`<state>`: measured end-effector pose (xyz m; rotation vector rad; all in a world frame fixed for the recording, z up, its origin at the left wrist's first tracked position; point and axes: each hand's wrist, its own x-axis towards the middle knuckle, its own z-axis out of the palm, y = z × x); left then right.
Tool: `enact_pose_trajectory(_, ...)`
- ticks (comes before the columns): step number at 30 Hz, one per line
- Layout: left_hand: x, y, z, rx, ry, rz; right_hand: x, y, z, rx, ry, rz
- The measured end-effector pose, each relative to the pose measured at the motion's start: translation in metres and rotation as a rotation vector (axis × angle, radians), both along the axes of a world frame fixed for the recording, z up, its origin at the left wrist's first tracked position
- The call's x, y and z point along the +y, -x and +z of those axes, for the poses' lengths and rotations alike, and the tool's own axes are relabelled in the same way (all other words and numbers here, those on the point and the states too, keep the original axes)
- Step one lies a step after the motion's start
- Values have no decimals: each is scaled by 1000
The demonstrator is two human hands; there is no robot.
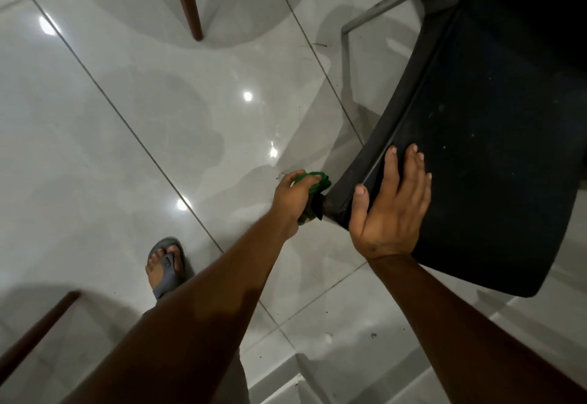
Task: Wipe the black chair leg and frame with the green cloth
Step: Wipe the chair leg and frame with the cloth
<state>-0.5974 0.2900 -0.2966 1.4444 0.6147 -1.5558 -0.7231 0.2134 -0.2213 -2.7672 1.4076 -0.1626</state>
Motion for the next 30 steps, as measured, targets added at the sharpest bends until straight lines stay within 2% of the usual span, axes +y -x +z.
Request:
enact_pose_trajectory(5, 14, -34, 27, 111, 75, -89, 1, -2, 4, 40, -23, -11)
enact_pose_trajectory(12, -2, -73, 50, 114, 103, 25, -4, -7, 14, 126, -138, -21)
enact_pose_trajectory(16, -31, -89, 50, 100, 147, 8, -6, -9, 23, 156, -221, -9)
enact_pose_trajectory(22, -95, -123, 19, 31, 159, 23, -111, -42, 23, 75, -321, 109)
enact_pose_trajectory(26, -142, -142, 8, 31, 204, 37, -197, -81, 19, 30, -311, -18)
enact_pose_trajectory(30, -193, -169, -2, 22, 232, 44, -225, -100, 14, 23, -260, -36)
